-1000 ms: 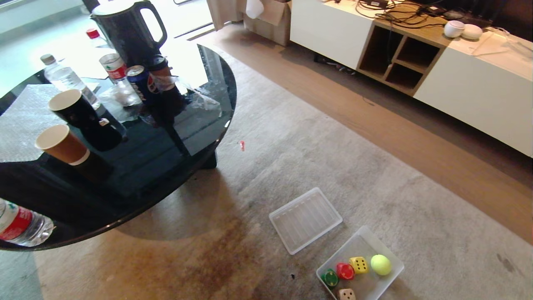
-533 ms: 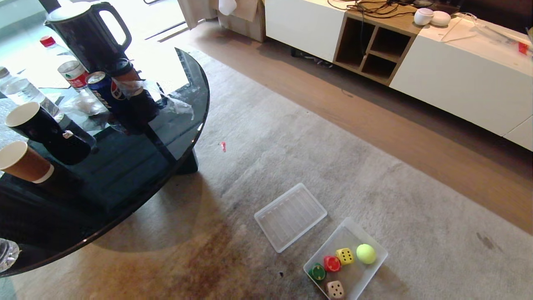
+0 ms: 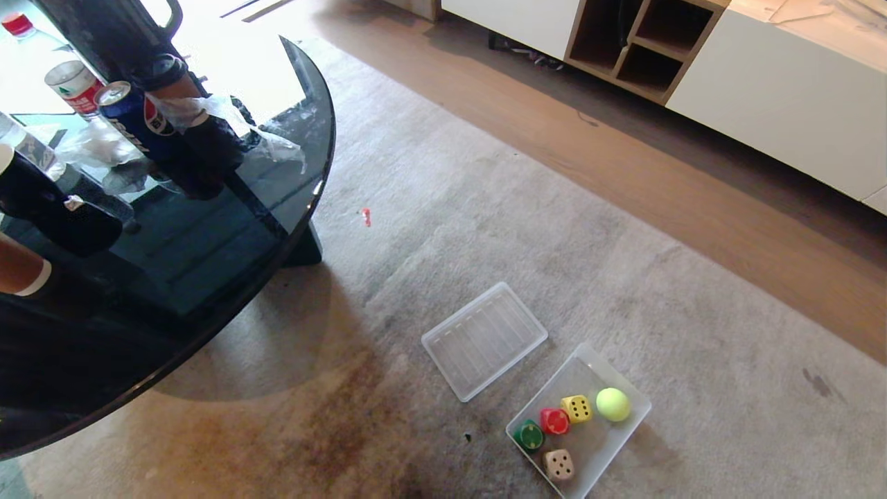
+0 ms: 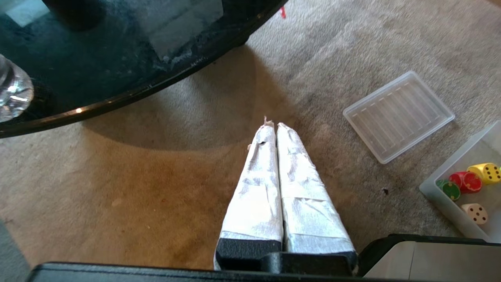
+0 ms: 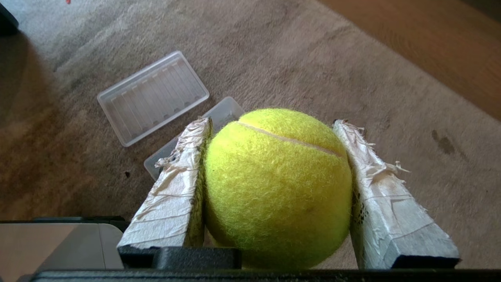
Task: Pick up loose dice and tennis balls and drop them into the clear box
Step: Put the ball in the box
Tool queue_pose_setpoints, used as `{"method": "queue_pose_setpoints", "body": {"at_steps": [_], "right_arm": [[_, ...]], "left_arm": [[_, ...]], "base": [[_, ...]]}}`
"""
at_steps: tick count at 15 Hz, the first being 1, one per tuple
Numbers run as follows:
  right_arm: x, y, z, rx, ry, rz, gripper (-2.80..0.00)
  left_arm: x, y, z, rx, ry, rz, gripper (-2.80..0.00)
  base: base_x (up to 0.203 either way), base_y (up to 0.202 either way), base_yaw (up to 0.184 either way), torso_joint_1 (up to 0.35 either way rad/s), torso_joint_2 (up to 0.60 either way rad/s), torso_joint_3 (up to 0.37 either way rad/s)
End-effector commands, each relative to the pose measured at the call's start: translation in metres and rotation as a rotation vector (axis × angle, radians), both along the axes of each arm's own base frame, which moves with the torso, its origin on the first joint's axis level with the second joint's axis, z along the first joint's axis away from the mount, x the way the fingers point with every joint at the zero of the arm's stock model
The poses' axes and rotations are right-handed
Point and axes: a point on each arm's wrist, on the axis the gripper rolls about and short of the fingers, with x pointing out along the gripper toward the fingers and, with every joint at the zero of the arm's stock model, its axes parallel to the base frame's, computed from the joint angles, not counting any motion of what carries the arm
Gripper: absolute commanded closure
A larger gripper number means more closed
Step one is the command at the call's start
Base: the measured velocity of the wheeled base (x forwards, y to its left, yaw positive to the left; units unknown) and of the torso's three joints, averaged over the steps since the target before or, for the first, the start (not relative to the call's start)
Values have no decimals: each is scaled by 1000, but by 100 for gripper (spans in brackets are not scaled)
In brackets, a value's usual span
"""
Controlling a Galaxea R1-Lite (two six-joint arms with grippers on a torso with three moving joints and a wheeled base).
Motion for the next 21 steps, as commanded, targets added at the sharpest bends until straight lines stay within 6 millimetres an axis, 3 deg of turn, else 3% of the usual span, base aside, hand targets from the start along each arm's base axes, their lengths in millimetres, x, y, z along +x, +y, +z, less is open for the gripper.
{"method": "queue_pose_setpoints", "body": {"at_steps": [1,21], "right_arm": [[0,0,-1,0,4,1,0],[0,0,-1,0,5,1,0]], "left_arm": [[0,0,0,-1,3,1,0],[0,0,0,-1,1,1,0]], "base": [[0,0,0,7,2,-188],[0,0,0,2,2,-199]]}}
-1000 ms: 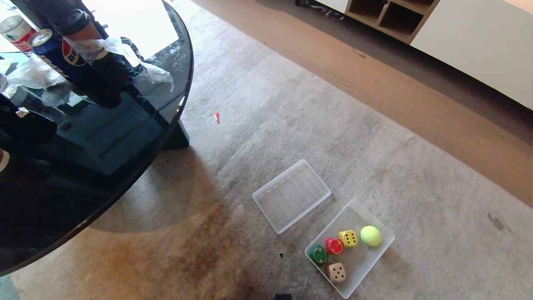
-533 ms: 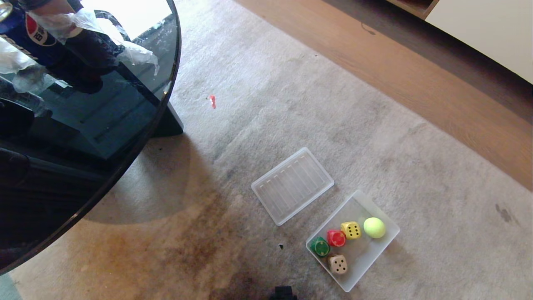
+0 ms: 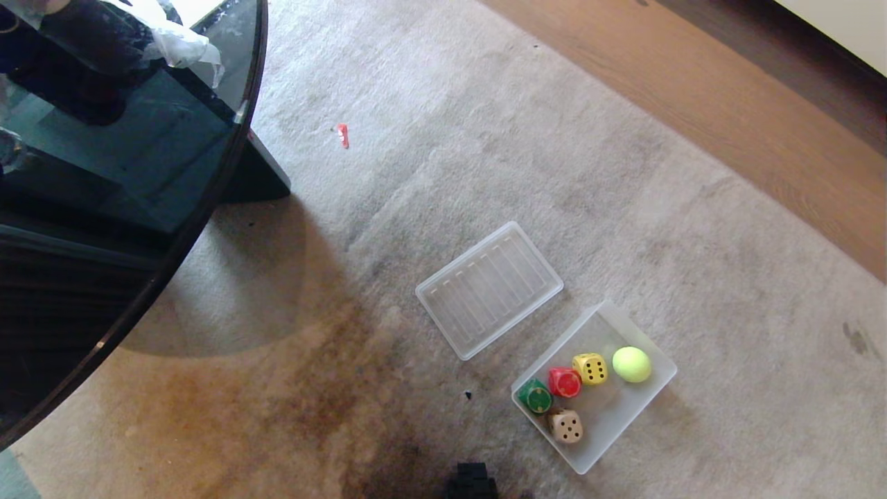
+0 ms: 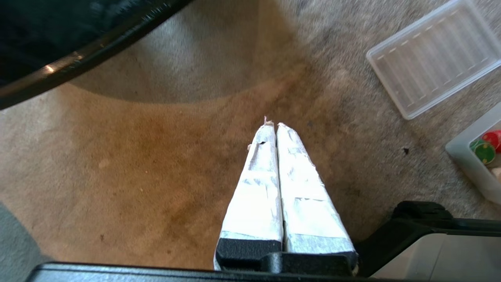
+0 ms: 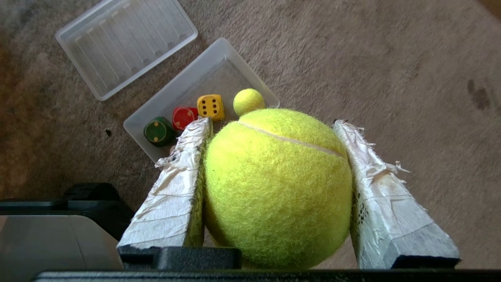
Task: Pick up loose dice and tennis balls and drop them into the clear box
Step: Put the ball in the box
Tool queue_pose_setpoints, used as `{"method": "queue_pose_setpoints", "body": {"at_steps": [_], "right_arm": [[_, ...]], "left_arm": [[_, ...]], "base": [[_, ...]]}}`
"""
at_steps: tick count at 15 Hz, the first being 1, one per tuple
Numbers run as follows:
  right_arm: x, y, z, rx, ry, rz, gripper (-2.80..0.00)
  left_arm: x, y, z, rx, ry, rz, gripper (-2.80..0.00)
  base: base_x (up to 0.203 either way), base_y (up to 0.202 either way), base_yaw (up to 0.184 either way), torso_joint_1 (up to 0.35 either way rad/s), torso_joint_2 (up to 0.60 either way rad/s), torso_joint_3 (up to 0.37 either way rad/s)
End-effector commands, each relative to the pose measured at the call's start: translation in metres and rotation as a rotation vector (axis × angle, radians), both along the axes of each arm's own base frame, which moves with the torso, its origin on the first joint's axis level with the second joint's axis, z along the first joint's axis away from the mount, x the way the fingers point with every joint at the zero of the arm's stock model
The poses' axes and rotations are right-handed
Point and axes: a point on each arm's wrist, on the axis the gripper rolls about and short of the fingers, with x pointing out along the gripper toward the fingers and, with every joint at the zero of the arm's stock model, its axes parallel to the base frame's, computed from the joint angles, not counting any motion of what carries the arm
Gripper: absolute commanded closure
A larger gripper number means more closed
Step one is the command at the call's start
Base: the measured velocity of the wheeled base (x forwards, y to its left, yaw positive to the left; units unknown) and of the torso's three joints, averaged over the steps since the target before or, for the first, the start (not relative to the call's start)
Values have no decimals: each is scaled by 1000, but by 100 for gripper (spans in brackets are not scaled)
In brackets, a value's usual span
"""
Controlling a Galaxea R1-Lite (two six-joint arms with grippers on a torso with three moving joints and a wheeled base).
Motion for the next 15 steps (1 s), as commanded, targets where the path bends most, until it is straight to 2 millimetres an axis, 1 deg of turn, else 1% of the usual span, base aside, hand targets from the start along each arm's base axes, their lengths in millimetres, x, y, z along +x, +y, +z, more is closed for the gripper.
{"method": "queue_pose_setpoints", "body": {"at_steps": [1,13,15], "right_arm": [[0,0,-1,0,4,0,0],[0,0,-1,-2,4,0,0],[0,0,-1,0,3,0,0]], "left_arm": [[0,0,0,-1,1,1,0],[0,0,0,-1,1,1,0],[0,0,0,-1,1,1,0]], "base": [[0,0,0,0,2,-195],[0,0,0,2,2,-198],[0,0,0,5,3,-117]]}}
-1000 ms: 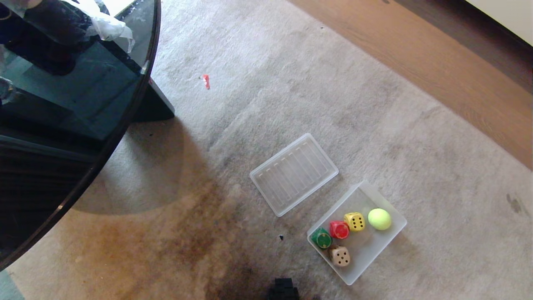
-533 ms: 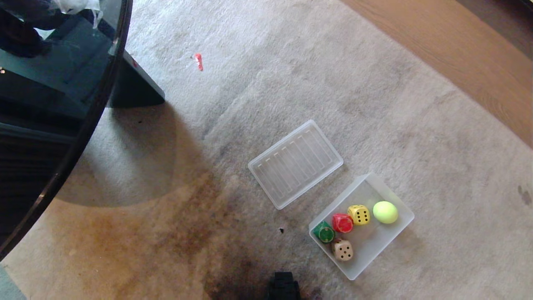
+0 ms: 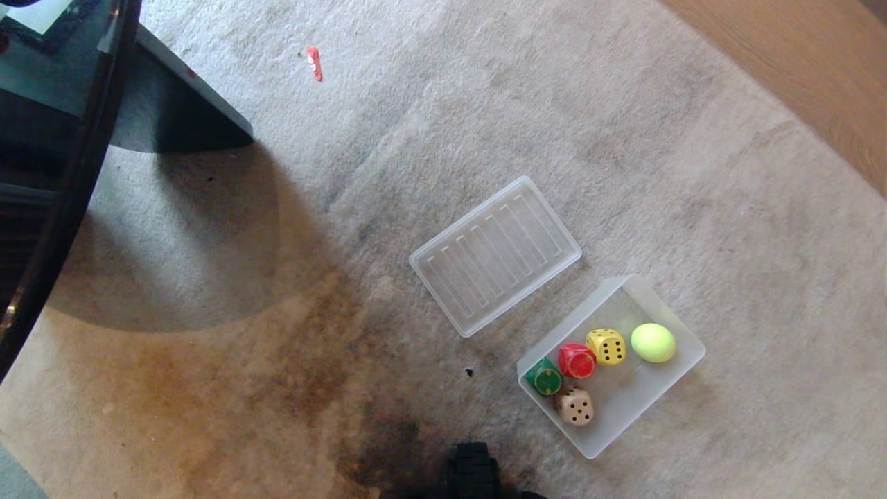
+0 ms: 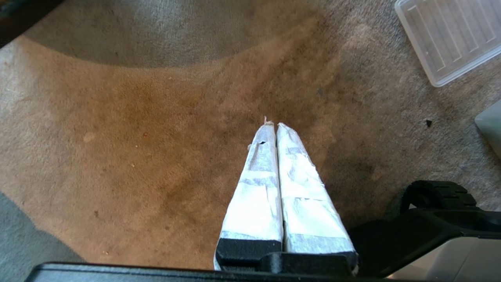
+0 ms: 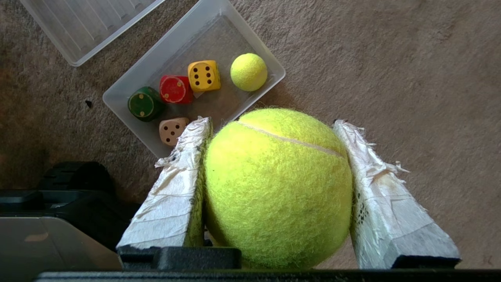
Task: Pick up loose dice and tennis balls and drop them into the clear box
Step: Put the ball in the box
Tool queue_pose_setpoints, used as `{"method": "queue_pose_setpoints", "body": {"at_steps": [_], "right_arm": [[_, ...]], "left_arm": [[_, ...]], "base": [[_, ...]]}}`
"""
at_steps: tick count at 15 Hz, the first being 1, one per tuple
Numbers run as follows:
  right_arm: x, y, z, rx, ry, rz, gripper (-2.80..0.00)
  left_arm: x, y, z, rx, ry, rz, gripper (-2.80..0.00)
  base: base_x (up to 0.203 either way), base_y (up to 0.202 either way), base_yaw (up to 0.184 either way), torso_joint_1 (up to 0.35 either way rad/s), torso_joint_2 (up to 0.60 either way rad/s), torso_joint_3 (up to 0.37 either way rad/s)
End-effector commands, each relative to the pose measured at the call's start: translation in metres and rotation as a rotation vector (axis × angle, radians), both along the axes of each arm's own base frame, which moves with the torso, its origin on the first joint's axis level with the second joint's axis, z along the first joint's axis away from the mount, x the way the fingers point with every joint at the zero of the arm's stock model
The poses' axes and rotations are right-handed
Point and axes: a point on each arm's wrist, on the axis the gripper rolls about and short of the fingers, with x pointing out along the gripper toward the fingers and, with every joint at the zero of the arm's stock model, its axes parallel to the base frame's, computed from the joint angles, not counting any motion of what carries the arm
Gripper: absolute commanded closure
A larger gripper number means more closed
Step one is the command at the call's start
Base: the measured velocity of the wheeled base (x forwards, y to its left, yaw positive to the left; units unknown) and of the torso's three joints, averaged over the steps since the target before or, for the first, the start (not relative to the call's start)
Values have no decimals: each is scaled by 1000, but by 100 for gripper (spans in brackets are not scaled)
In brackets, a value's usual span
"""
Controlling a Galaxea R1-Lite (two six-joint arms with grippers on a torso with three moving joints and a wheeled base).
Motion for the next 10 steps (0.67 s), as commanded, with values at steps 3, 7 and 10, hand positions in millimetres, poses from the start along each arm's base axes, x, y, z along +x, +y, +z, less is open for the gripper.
{"method": "queue_pose_setpoints", "body": {"at_steps": [3,7,10], "right_arm": [[0,0,-1,2,1,0,0],[0,0,-1,2,1,0,0],[0,0,-1,2,1,0,0]], "left_arm": [[0,0,0,-1,2,0,0],[0,0,0,-1,2,0,0],[0,0,0,-1,2,0,0]], "base": [[0,0,0,1,1,-28],[-106,0,1,2,4,-2],[-171,0,0,2,1,1]]}}
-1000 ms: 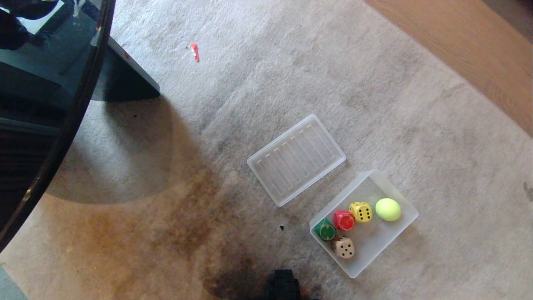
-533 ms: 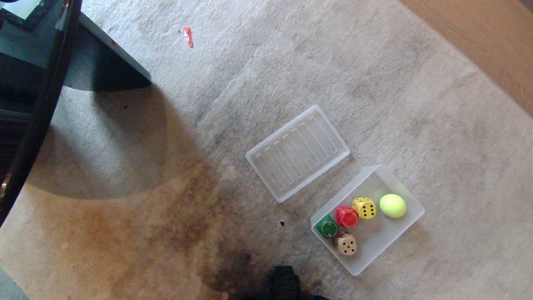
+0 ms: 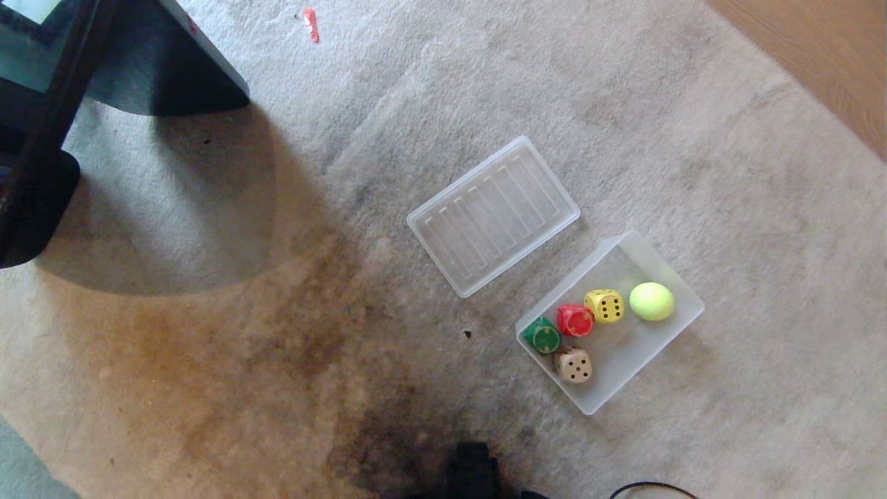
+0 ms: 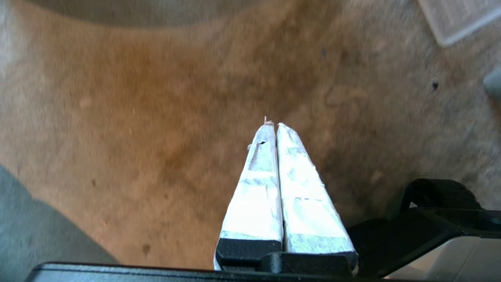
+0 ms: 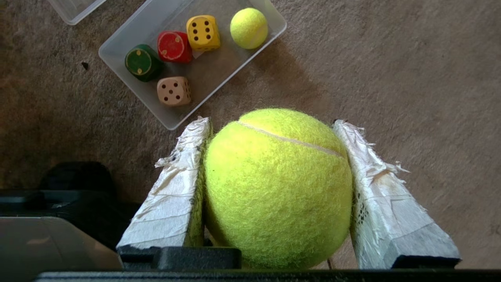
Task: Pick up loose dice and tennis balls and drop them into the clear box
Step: Put the ball in the box
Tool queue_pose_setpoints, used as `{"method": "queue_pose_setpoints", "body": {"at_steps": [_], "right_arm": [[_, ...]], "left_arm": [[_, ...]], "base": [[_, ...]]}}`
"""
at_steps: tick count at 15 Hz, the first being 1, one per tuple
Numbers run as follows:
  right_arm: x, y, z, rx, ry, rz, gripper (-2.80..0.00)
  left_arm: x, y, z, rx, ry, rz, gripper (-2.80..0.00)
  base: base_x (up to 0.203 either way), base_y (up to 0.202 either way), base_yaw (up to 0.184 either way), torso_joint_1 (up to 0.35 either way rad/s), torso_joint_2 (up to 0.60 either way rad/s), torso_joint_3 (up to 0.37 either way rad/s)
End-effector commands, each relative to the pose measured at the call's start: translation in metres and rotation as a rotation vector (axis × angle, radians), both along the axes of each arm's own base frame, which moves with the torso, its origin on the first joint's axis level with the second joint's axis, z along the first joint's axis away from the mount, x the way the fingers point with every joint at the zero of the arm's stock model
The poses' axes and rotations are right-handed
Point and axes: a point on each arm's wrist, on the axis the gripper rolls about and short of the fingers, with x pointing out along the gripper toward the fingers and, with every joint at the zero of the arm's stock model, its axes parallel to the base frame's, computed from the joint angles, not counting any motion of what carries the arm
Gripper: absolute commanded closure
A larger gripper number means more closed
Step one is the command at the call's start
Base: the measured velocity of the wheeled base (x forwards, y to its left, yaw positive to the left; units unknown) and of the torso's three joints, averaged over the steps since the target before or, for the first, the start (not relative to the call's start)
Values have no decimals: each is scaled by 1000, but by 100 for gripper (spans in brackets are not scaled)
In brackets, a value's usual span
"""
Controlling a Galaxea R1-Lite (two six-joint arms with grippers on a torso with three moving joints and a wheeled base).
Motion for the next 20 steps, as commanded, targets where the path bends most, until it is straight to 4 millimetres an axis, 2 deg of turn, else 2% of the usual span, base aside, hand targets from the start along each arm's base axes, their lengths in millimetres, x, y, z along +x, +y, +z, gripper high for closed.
{"method": "queue_pose_setpoints", "body": {"at_steps": [1,20], "right_arm": [[0,0,-1,0,2,0,0],[-1,0,1,1,-2,-6,0]], "left_arm": [[0,0,0,0,2,0,0],[0,0,0,0,0,0,0]], "base": [[-90,0,-3,2,-2,2],[0,0,0,0,0,0]]}}
